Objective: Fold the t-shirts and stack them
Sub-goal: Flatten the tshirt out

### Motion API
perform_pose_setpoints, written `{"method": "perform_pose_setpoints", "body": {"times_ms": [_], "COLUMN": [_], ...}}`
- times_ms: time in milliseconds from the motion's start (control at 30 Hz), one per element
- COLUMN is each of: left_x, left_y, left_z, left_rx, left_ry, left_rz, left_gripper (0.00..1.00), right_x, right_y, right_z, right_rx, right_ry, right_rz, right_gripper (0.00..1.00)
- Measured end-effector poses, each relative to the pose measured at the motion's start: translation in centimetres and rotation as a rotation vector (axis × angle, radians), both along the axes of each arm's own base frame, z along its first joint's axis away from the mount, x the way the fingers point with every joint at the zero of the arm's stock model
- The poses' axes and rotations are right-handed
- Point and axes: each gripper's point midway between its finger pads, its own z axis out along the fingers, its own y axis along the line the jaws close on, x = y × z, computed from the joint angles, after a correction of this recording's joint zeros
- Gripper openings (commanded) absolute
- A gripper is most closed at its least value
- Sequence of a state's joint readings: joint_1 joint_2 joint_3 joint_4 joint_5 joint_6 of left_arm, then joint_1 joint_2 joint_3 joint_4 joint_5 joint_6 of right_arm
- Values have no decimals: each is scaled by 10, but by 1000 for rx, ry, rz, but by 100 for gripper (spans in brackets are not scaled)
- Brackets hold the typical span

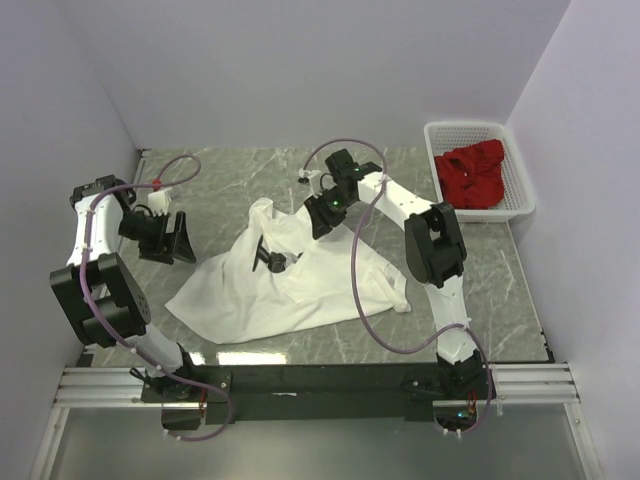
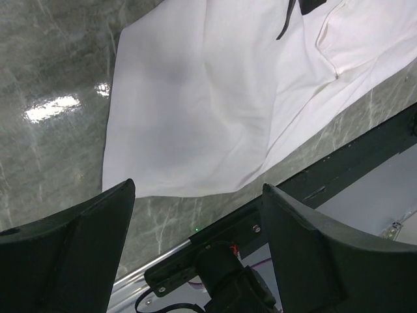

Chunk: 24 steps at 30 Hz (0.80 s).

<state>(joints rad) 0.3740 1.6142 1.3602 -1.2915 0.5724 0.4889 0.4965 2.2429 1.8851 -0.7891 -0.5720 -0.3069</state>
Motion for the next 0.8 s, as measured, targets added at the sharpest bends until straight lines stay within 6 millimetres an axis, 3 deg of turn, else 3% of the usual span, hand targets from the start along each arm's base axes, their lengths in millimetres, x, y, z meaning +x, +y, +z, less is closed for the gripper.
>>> {"method": "perform_pose_setpoints", "body": {"times_ms": [433,633,800], "left_x": [3,1,1], "left_y": [6,6,6], "left_z": [3,3,3], "left_rx": [9,9,10], "left_ry": [2,3,0], "left_rz": [-5,-15,-18], "left_gripper": [85,85,85], "right_x": [-13,-14,-6], "right_y": [10,10,15], "right_z": [-25,-24,-8], "right_rx": [-30,-30,-5], "right_ry": [51,57,31], "right_rz": [24,25,27], "right_gripper": [52,52,52]}}
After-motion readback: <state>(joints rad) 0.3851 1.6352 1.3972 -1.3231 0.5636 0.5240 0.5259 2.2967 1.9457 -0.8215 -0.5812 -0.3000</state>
